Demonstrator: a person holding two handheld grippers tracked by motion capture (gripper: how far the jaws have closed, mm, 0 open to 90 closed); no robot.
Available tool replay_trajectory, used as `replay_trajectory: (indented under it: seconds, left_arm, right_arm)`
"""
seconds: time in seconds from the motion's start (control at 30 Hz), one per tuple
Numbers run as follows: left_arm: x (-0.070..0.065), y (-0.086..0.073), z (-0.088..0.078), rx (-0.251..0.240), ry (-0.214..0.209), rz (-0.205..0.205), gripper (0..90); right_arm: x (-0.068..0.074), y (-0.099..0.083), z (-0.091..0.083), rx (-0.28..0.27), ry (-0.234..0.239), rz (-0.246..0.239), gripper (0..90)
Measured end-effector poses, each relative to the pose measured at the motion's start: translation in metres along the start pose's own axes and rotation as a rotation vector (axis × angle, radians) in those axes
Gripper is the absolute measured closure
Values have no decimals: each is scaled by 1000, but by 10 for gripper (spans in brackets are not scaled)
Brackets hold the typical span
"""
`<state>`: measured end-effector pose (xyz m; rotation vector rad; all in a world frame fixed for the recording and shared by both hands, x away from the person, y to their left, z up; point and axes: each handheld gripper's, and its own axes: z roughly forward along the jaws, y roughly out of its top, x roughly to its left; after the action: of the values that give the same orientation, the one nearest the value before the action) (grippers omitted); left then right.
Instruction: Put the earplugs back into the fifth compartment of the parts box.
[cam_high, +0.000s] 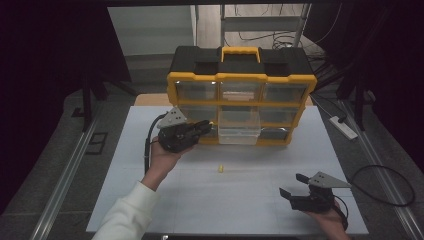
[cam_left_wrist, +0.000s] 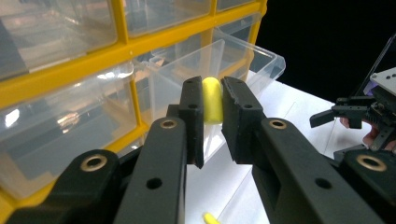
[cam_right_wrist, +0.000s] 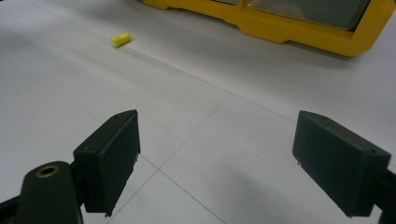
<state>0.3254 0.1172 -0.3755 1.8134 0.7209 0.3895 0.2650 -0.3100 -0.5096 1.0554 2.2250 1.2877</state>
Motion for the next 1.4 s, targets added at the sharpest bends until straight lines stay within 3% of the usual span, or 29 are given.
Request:
replay_trajectory:
  seconds: [0.33,0.87,1.3,1.4]
  left_arm:
    - [2,16,6,-13,-9,2,784]
    - [3,40,40,6,-15,8,783]
    - [4,39,66,52,-22,-9,772]
    - [4,38,71,52,-28,-12,707]
  right_arm:
    - [0,0,-1,-2,-4,0,160]
    - [-1,-1,-2,1,-4,6,162]
    - [-1,-1,-2,3,-1,3,162]
    - [-1,-1,-2,3,-1,3,162]
